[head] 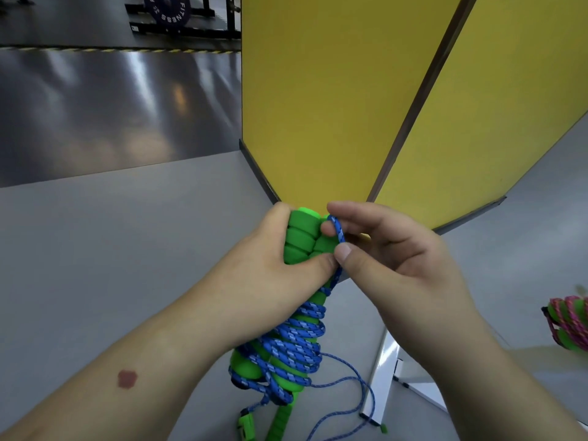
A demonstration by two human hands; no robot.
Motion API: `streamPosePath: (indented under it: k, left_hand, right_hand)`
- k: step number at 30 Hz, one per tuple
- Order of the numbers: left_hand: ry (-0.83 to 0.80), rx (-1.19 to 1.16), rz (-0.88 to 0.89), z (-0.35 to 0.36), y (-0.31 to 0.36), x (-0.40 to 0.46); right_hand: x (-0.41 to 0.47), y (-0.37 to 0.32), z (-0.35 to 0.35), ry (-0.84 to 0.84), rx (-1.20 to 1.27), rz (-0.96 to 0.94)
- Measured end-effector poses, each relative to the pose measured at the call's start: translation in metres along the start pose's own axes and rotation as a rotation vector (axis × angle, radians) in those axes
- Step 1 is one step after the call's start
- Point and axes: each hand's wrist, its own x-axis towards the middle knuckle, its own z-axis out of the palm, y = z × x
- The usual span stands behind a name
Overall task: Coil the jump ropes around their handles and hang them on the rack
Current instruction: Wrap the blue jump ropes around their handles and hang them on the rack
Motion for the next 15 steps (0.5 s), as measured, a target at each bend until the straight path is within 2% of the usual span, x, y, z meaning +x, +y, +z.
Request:
streamPosePath:
  k: [8,15]
  left_hand:
    - [-0.170,-0.101,-0.022,-0.008,-0.005,0.001]
    - [-0.190,-0.181,0.001,-0.007,-0.011,0.003]
  right_hand:
    - [-0.002,0.013,0.006,0.100,-0.065,-0.040]
    - [-0.005,0.016,0.010,0.170,-0.122,-0.062]
